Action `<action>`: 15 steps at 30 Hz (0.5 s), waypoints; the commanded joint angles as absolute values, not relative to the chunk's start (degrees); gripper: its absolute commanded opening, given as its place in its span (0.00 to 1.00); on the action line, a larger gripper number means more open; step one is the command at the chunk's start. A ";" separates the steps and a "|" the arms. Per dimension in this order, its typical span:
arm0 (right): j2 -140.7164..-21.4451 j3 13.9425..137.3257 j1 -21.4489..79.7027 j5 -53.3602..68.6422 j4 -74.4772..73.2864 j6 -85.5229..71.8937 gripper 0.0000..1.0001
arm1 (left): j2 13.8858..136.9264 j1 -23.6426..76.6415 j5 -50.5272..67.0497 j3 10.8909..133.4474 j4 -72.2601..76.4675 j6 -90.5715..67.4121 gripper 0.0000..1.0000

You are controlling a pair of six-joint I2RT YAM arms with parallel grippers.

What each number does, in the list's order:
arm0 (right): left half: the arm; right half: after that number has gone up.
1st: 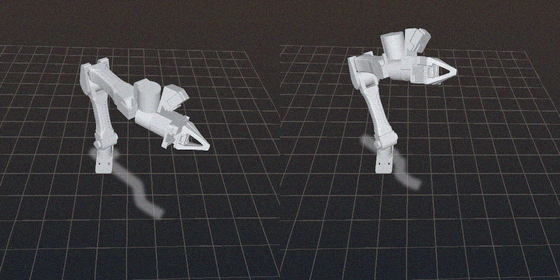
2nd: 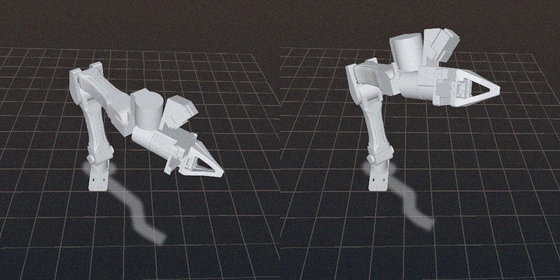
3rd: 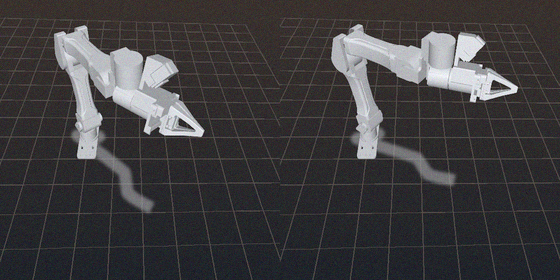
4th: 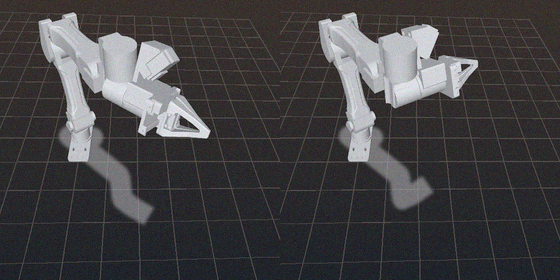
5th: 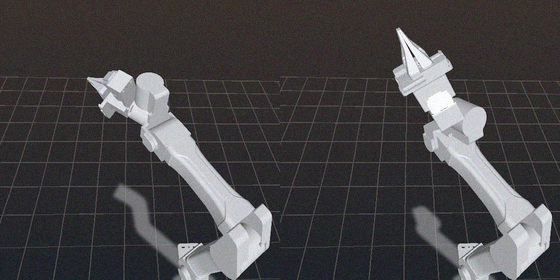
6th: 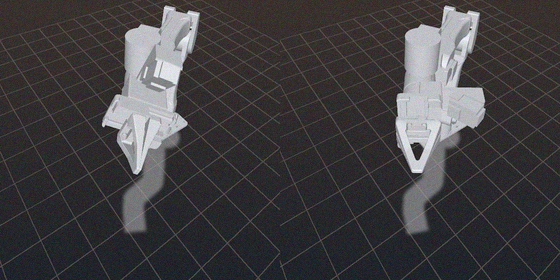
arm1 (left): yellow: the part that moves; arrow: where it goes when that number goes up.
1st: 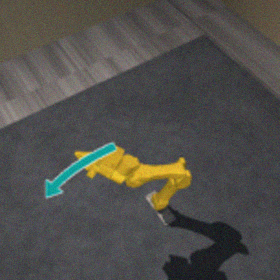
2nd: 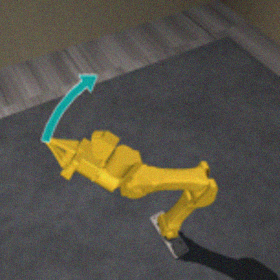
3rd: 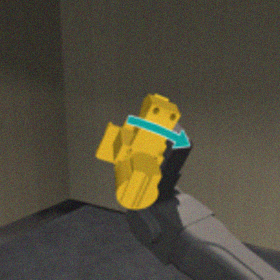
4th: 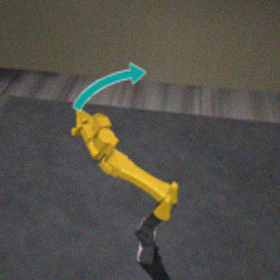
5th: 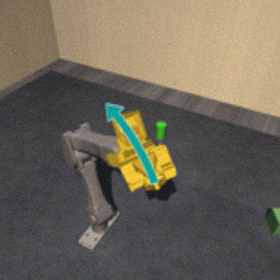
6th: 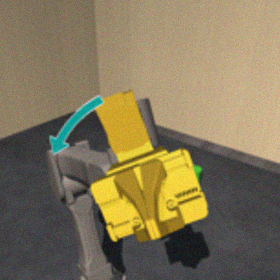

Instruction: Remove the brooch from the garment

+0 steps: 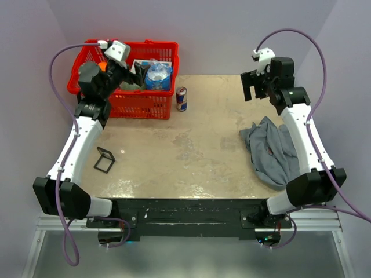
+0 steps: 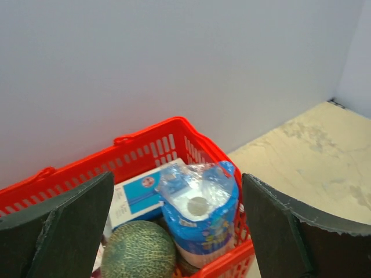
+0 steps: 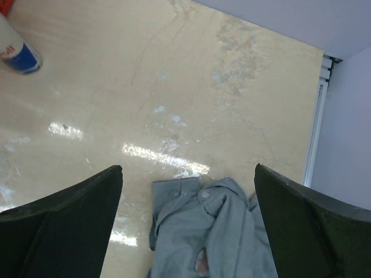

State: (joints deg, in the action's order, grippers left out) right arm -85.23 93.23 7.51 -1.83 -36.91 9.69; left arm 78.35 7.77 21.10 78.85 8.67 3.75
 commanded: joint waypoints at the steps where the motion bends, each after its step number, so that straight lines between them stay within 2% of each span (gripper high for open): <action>1: -85.51 91.50 6.68 2.11 -41.56 21.79 0.98 | 75.50 10.10 30.21 76.82 5.64 5.88 0.88; 3: -88.67 90.88 2.39 4.47 -44.56 21.54 0.94 | 74.36 11.51 32.16 75.16 4.14 8.52 0.85; 4: -89.64 90.18 -2.50 6.57 -44.47 20.32 0.93 | 73.75 12.99 32.08 74.36 2.91 9.57 0.85; 5: -92.08 88.96 -4.55 6.94 -44.39 20.04 0.88 | 73.13 13.70 31.99 73.66 2.47 11.84 0.85; 7: -94.64 88.07 -8.07 5.98 -43.95 20.04 0.84 | 71.90 14.94 32.25 72.25 0.54 14.23 0.85; 10: -99.57 86.84 -12.74 5.10 -43.51 21.61 0.83 | 71.11 15.91 33.65 71.63 -2.35 17.48 0.85; 15: -105.19 86.04 -12.75 4.83 -43.15 23.12 0.88 | 69.61 16.00 33.93 70.14 -3.96 20.04 0.84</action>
